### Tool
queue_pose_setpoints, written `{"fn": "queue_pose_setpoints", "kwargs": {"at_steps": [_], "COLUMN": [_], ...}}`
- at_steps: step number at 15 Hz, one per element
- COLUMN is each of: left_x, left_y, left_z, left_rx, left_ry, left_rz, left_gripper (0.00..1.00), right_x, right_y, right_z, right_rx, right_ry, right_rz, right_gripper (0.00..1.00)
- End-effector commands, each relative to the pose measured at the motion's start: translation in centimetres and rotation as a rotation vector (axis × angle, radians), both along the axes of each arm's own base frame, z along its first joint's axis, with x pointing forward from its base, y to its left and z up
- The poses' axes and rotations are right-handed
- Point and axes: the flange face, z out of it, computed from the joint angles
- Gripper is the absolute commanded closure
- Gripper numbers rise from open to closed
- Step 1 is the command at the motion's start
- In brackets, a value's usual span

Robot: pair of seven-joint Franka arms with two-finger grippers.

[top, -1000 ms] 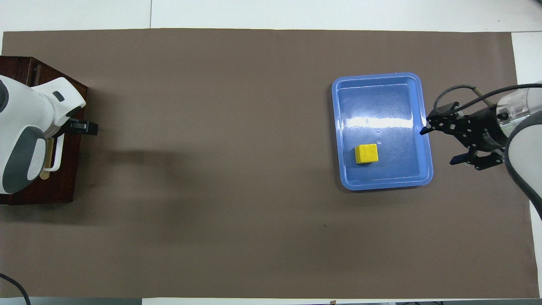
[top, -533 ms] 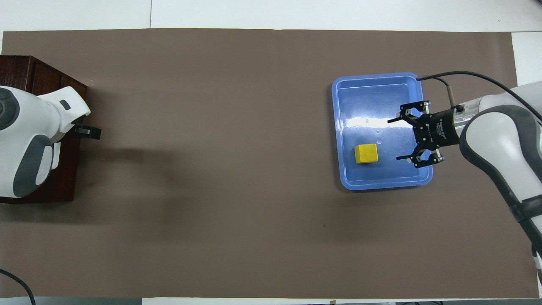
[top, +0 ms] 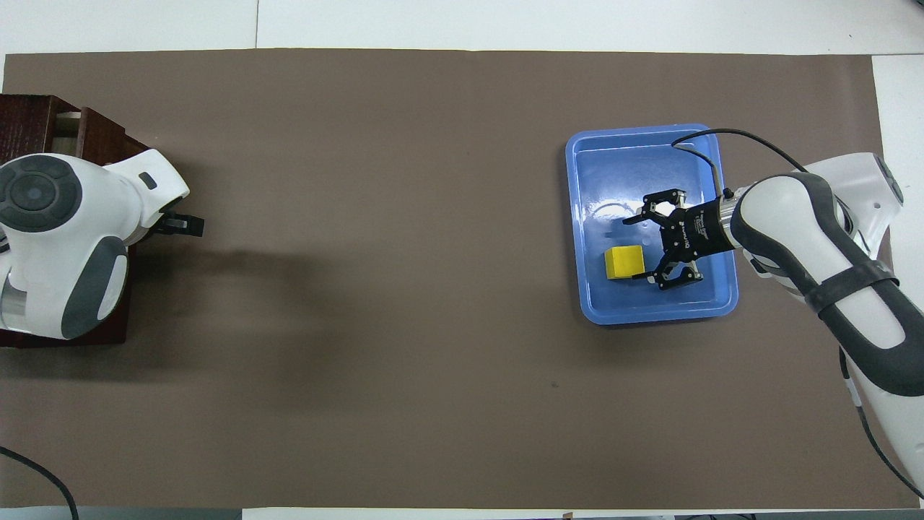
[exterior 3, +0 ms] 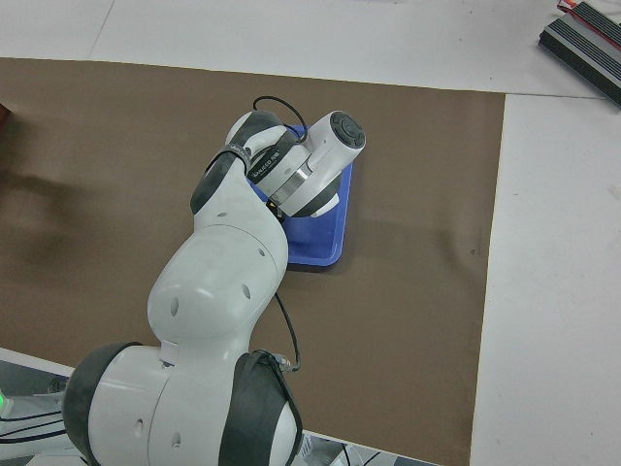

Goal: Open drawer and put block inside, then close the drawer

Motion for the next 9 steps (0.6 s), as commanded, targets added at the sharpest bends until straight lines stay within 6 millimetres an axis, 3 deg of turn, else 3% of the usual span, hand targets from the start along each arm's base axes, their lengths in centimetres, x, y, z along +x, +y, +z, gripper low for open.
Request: {"fn": "queue_pose_setpoints", "kwargs": {"at_steps": [1,5,9], "left_x": [-1.0,-1.8,-2.0], "left_y": [-5.7,-9.7,-10.3], "left_z": [-0.4,0.3,0.3], "left_rx": [-0.005,-0.041,-0.040], "left_ry": [-0.012,0.009,0.010], "left_rz": [0.035,0.062,0.071], "left_gripper": [0.00,0.00,0.00], "right_x": [0.3,0.1,-0.3], "right_y": [0.3,0.3,-0.1], "right_z": [0.3,-0.2,-0.6], "right_rx": [0.024,0.024,0.025], "right_ry": [0.012,0.009,0.001], "right_rz": [-0.013,-0.003,0.011], "right_gripper": [0.00,0.00,0.00]}}
